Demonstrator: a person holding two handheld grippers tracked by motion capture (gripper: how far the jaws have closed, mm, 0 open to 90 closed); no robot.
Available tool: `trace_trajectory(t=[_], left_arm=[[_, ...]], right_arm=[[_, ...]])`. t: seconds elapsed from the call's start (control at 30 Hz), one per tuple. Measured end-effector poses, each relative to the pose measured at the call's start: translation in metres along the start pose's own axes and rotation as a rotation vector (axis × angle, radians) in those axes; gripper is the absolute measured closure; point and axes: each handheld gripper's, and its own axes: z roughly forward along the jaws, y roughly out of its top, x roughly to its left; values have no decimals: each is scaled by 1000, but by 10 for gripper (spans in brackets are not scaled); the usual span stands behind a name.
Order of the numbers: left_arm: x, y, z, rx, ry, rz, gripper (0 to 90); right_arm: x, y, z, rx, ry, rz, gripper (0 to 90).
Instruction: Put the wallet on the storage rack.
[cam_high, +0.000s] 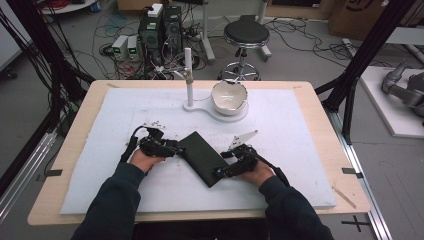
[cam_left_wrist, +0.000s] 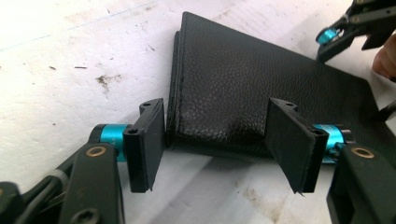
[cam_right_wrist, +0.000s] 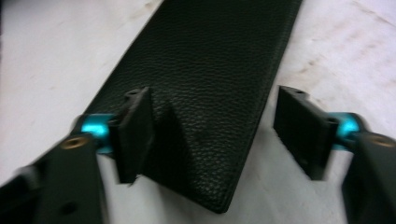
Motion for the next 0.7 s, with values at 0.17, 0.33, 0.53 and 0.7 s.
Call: trace_trajectory(t=[0.17, 0.33, 0.53, 0.7], left_arm=[[1, -1, 0, -10, -8, -17, 359], [2, -2, 0, -31, -15, -73, 353], [6, -5, 2, -76, -60, -166, 329], [8, -3, -4, -189, -127, -232, 387]], right_arm=[[0, -1, -1, -2, 0, -17, 357], [6, -1, -3, -11, -43, -98, 404], [8, -1, -4, -18, -55, -141, 460], [7, -2, -4, -22, -50, -144, 460]])
